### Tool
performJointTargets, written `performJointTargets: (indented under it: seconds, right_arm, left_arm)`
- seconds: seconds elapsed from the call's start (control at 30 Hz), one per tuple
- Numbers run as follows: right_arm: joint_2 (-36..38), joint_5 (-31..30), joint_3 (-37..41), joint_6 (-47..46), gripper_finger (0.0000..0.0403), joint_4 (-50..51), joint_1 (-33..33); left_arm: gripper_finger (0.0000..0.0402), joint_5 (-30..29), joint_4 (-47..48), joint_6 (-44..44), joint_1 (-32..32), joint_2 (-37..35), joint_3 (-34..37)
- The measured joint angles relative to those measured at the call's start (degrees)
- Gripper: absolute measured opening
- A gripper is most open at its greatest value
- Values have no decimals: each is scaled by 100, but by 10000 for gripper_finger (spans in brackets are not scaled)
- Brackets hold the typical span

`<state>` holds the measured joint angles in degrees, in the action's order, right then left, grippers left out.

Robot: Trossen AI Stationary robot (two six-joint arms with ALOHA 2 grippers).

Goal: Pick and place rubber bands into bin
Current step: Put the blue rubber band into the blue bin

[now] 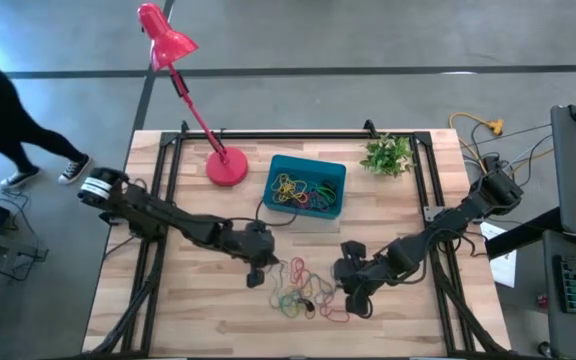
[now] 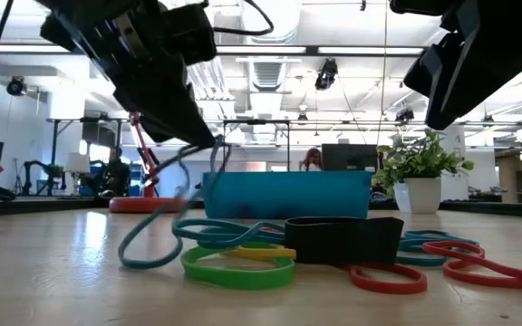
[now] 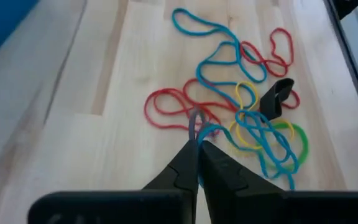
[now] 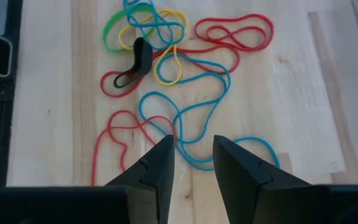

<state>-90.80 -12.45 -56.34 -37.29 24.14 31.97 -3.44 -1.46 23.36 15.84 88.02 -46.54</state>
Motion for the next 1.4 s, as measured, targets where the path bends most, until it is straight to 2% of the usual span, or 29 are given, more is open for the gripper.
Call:
performJointTargets:
  seconds: [0.2,0.5,0.8,1.4]
  right_arm:
    - [-2,-250,0,27,100,-33,0]
    - [-2,-437,0,115,100,-66,-34]
    - [-2,-441,0,145,100,-75,-100]
    - [-2,-741,0,82,100,-83,-103]
  left_arm:
    - [0,-3,263,-176,0,-219,24]
    - [0,-7,694,-137,0,94,131]
    - [0,-160,704,-136,-9,388,185]
    - [0,-162,698,-300,-9,410,185]
